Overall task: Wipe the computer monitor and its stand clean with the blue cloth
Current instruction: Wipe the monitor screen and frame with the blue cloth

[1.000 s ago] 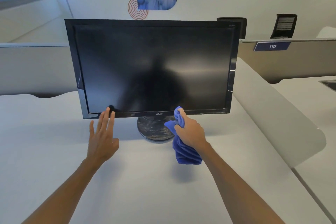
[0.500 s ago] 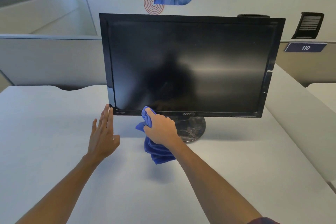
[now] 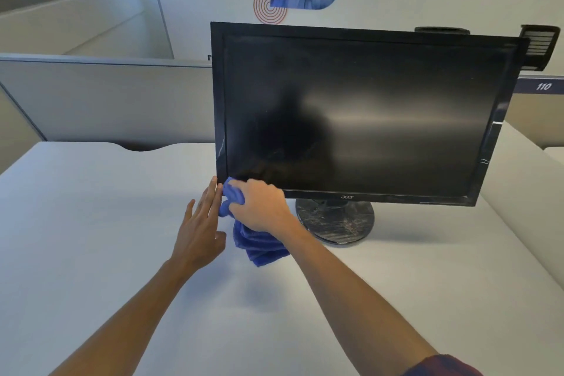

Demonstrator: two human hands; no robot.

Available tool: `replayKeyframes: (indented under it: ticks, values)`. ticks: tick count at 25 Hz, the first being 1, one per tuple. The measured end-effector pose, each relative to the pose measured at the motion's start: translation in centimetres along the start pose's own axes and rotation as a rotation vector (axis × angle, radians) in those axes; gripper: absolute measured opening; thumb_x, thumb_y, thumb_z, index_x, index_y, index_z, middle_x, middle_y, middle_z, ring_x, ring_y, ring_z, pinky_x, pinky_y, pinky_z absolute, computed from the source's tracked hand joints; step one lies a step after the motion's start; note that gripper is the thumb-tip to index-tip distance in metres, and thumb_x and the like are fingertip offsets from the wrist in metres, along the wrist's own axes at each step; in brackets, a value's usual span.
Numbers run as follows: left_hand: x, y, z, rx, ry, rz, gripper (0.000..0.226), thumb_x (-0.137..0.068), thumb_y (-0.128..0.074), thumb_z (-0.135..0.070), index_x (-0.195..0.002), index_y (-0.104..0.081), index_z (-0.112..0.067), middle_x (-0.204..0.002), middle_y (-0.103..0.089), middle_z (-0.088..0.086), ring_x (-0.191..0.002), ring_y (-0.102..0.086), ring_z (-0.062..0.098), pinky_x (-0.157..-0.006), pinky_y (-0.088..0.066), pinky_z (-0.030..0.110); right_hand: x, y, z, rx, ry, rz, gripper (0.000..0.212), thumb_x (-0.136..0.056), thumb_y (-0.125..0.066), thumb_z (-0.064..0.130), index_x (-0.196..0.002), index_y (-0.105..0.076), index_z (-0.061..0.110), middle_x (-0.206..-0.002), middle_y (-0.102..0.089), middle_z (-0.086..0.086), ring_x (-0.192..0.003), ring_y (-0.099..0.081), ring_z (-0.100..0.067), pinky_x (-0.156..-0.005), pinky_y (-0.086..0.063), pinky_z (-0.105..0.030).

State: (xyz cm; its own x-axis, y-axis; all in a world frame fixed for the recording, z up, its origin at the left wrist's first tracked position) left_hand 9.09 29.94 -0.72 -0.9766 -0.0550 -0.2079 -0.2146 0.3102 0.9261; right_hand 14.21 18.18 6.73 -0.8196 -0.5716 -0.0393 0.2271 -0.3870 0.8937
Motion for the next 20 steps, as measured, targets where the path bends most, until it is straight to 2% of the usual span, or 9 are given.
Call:
replayKeyframes:
  ticks: [1, 3, 5, 6, 10, 13, 16, 18, 20]
  values:
    - [0.0, 0.1, 0.1, -0.018, -0.005, 0.002, 0.093, -0.083, -0.064, -0.014, -0.153, -0.002, -0.019, -0.157, 0.014, -0.005, -0.148, -0.007, 0.022, -0.118, -0.017, 0.049, 0.0, 2.2, 0.1, 0.01, 0.035, -0.145, 0.046, -0.096, -0.049, 0.038, -0.139, -0.044, 0.025, -0.117, -0.058, -0.003, -0.098, -0.061, -0.02, -0.084, -0.05, -0.03]
    - [0.1, 0.0, 0.4, -0.052, -0.013, 0.009, 0.1, -0.078, -0.063, -0.012, -0.153, 0.004, -0.016, -0.16, 0.017, -0.002, -0.148, -0.002, 0.019, -0.117, -0.018, 0.047, 0.4, 8.1, -0.1, 0.086, 0.132, -0.574, 0.049, -0.089, -0.053, 0.035, -0.136, -0.049, 0.023, -0.109, -0.055, -0.002, -0.085, -0.056, -0.012, -0.066, -0.044, -0.02]
    - [0.2, -0.3, 0.5, -0.048, -0.01, 0.011, 0.102, -0.077, -0.062, -0.012, -0.153, 0.006, -0.016, -0.16, 0.016, -0.001, -0.148, -0.003, 0.021, -0.116, -0.02, 0.049, 0.2, 12.9, -1.0, 0.251, 0.209, -0.879, 0.057, -0.083, -0.053, 0.035, -0.138, -0.049, 0.021, -0.119, -0.054, -0.005, -0.094, -0.053, -0.016, -0.071, -0.043, -0.022]
    - [0.2, -0.5, 0.5, -0.041, -0.008, 0.013, 0.101, -0.077, -0.062, -0.012, -0.153, 0.005, -0.017, -0.16, 0.015, -0.001, -0.148, -0.004, 0.022, -0.116, -0.021, 0.05, -0.4, 14.6, -1.6, 0.355, 0.214, -0.915, 0.06, -0.082, -0.052, 0.035, -0.141, -0.046, 0.024, -0.129, -0.052, -0.007, -0.104, -0.051, -0.021, -0.078, -0.044, -0.028]
    - [0.1, -0.5, 0.5, -0.028, -0.009, 0.003, 0.1, -0.076, -0.061, -0.011, -0.153, 0.003, -0.016, -0.161, 0.014, -0.001, -0.148, -0.005, 0.022, -0.116, -0.02, 0.049, -3.7, 13.9, -4.8, 0.747, 0.276, -0.646, 0.059, -0.091, -0.046, 0.042, -0.148, -0.032, 0.035, -0.159, -0.025, -0.001, -0.139, -0.03, -0.03, -0.1, -0.031, -0.045]
    - [0.1, -0.4, 0.8, -0.027, -0.018, 0.0, 0.101, -0.075, -0.061, -0.009, -0.153, 0.004, -0.016, -0.16, 0.015, -0.002, -0.148, -0.004, 0.02, -0.115, -0.02, 0.048, -2.5, 8.8, -6.5, 0.827, 0.478, -0.488, 0.058, -0.093, -0.043, 0.043, -0.149, -0.028, 0.037, -0.161, -0.018, 0.003, -0.144, -0.024, -0.029, -0.106, -0.026, -0.051]
    - [0.2, -0.4, 0.9, -0.025, -0.019, 0.003, 0.103, -0.074, -0.062, -0.009, -0.153, 0.003, -0.016, -0.161, 0.014, -0.003, -0.148, -0.008, 0.021, -0.114, -0.022, 0.048, -0.4, 4.2, -8.5, 0.962, 0.659, -0.232, 0.069, -0.09, -0.053, 0.036, -0.151, -0.021, 0.036, -0.162, -0.011, 0.004, -0.146, -0.016, -0.028, -0.11, -0.024, -0.053]
    - [0.2, -0.5, 1.0, -0.03, -0.016, 0.007, 0.102, -0.074, -0.062, -0.01, -0.153, 0.003, -0.017, -0.161, 0.014, -0.003, -0.148, -0.01, 0.022, -0.114, -0.023, 0.049, 0.2, 5.0, -9.1, 1.009, 0.709, -0.232, 0.07, -0.086, -0.056, 0.026, -0.149, -0.029, 0.033, -0.161, -0.017, 0.005, -0.144, -0.02, -0.026, -0.108, -0.029, -0.052]
    - [0.2, -0.6, 1.1, -0.033, -0.013, 0.01, 0.102, -0.075, -0.062, -0.011, -0.153, 0.003, -0.018, -0.161, 0.012, -0.002, -0.148, -0.01, 0.022, -0.115, -0.023, 0.05, -0.4, 9.7, -8.7, 1.018, 0.662, -0.414, 0.064, -0.085, -0.051, 0.019, -0.146, -0.036, 0.032, -0.158, -0.026, 0.006, -0.138, -0.028, -0.024, -0.103, -0.034, -0.048]
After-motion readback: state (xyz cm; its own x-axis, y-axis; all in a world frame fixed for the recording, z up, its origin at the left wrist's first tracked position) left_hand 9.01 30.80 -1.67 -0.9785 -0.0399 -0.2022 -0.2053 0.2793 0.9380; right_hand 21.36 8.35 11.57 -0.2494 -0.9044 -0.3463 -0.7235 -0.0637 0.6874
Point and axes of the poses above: each hand's wrist, its own x-axis away from the middle knuckle, its own y-axis out of the back of the hand, z = x × y, the point moved 6 cm from there along -x, towards the middle knuckle
